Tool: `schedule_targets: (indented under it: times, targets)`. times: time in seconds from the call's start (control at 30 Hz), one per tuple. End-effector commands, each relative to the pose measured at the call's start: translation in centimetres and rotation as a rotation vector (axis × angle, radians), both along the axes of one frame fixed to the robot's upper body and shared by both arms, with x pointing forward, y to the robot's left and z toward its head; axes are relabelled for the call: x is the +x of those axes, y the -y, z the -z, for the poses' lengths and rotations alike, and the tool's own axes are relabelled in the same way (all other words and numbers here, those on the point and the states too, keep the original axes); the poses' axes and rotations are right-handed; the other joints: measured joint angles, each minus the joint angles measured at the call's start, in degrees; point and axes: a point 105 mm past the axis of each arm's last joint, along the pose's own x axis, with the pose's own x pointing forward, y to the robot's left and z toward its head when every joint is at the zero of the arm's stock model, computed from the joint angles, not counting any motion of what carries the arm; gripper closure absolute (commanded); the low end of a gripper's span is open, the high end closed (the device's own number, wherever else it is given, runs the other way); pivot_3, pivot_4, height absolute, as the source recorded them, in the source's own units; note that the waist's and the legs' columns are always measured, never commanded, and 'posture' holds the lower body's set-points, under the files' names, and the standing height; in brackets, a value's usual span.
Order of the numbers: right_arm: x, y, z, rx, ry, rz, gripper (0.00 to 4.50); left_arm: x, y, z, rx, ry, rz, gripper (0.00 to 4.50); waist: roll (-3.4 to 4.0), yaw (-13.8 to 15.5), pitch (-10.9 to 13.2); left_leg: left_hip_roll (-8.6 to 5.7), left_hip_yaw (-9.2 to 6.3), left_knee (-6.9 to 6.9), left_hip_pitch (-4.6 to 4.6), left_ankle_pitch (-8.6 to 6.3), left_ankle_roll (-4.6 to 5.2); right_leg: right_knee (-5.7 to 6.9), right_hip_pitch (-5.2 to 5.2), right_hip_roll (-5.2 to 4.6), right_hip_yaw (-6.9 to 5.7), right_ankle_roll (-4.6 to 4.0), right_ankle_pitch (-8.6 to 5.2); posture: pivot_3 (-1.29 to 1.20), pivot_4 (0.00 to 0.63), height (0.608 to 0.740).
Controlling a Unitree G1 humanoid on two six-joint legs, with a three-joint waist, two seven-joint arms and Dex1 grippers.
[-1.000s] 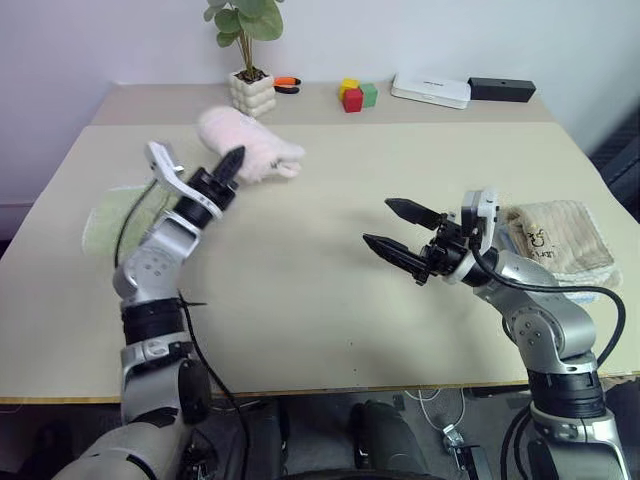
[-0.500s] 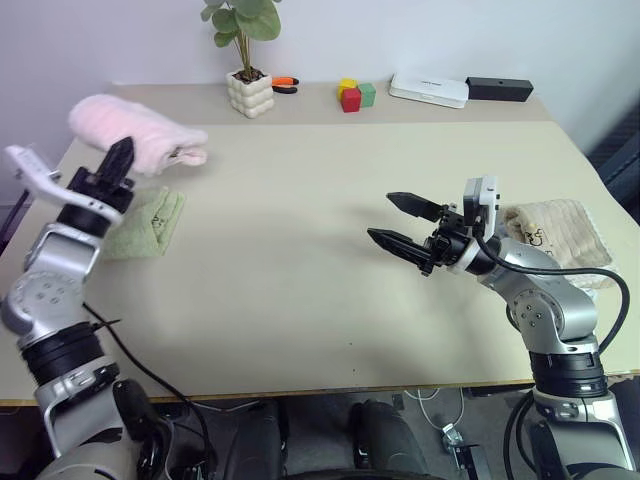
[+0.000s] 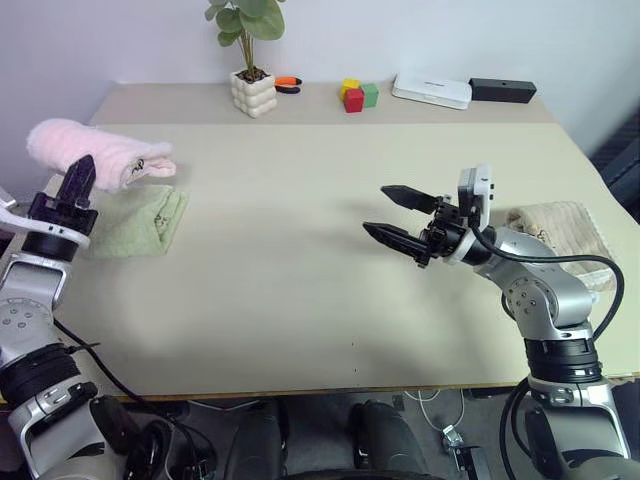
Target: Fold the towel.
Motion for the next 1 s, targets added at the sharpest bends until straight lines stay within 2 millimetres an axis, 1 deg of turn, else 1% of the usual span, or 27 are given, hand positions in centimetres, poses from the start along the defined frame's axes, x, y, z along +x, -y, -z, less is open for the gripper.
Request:
schedule_targets:
  times: [0.03,0.07,0.1,0.17,0.33,0.5,0.6,0.7,0.8,0.83,0.97,1.0]
  targets:
    - [-0.5,0.5,-0.7,-0.021,0.039,0.013,0.0,-1.4,-2.8,2.5,-0.061,-0.095,-0.03,4.42,0.0,-0.2,0.0,0.01,0.01,-0.02,0.01,0.0,0.0,0.02,-0.02,0.01,0.0,-0.01,0.0,0.0,0.15,0.735]
    - [-0.5,0.7,-0.6,-0.024,0.037,0.019,0.0,-1.6,-3.4,3.9,-0.071,-0.152,-0.057,4.42,0.0,-0.2,0.0,0.03,0.01,-0.03,0.01,0.0,0.0,0.02,-0.03,0.02,0.0,-0.02,-0.01,0.0,0.15,0.735]
    - [-0.5,0.8,-0.5,-0.028,0.037,0.024,0.0,-1.7,-3.6,4.7,-0.056,-0.179,-0.075,4.42,0.0,-0.1,0.0,0.03,0.0,-0.03,0.01,0.0,0.0,0.02,-0.04,0.01,0.0,-0.02,-0.01,0.0,0.15,0.735]
    - [-0.4,0.9,-0.7,-0.029,0.039,0.03,0.0,-1.9,-3.8,5.3,-0.051,-0.198,-0.088,4.42,-0.04,0.0,0.0,0.02,0.03,-0.03,0.0,-0.01,0.01,0.01,-0.04,-0.03,0.0,-0.02,-0.01,0.0,0.15,0.735]
    - [-0.3,0.7,-0.8,-0.023,0.044,0.033,0.0,-1.4,-3.3,3.7,-0.03,-0.112,-0.113,4.42,-0.1,0.4,0.0,0.03,-0.03,0.02,0.0,-0.01,-0.01,0.01,0.0,-0.09,-0.02,-0.07,0.01,0.0,0.15,0.735]
    - [-0.1,0.4,-0.9,-0.021,0.05,0.03,0.0,-1.3,-2.5,4.5,-0.054,-0.129,-0.1,4.42,-0.1,0.0,0.0,0.03,-0.02,-0.02,0.01,-0.01,0.0,0.01,-0.02,-0.08,-0.01,-0.07,0.01,0.0,0.15,0.735]
    - [-0.1,0.4,-0.9,-0.022,0.051,0.031,0.0,-1.4,-2.1,4.6,-0.045,-0.127,-0.107,3.52,-0.1,0.0,0.0,0.03,-0.01,-0.04,0.0,-0.01,0.0,0.01,-0.03,-0.06,-0.01,-0.07,0.01,0.0,0.15,0.735]
    - [0.0,0.4,-0.9,-0.022,0.049,0.031,0.0,-1.7,-2.2,4.1,-0.033,-0.113,-0.125,2.05,-0.1,0.0,0.0,0.03,0.01,-0.02,0.0,-0.01,0.0,0.01,-0.03,-0.06,-0.01,-0.06,0.02,0.0,0.15,0.735]
    - [0.1,0.5,-0.8,-0.019,0.042,0.036,0.0,-2.5,-3.1,3.3,-0.036,-0.106,-0.156,0.55,-0.1,0.1,0.0,0.03,0.01,0.0,0.0,-0.01,0.0,0.01,-0.01,-0.07,-0.01,-0.06,0.02,0.0,0.15,0.735]
    - [0.0,0.5,-0.7,-0.011,0.037,0.034,0.0,-2.8,-2.9,3.3,-0.038,-0.111,-0.14,0.05,-0.1,0.1,0.0,0.03,0.01,0.0,0.0,-0.01,0.0,0.01,-0.01,-0.07,-0.01,-0.06,0.02,0.0,0.15,0.735]
    - [-0.1,0.1,-0.3,-0.002,0.03,0.027,0.0,-4.1,-1.5,3.8,-0.071,-0.157,-0.034,0.05,-0.1,-0.1,0.0,0.05,-0.02,-0.03,0.0,-0.02,0.0,0.0,-0.03,-0.08,0.0,-0.07,0.01,0.0,0.15,0.735]
    - [-0.1,0.0,-0.3,0.002,0.029,0.024,0.0,-4.4,-1.3,3.9,-0.107,-0.159,-0.017,0.05,-0.1,-0.1,0.0,0.05,-0.07,-0.03,0.01,-0.02,0.01,0.01,-0.03,-0.08,0.0,-0.07,0.01,0.0,0.15,0.735]
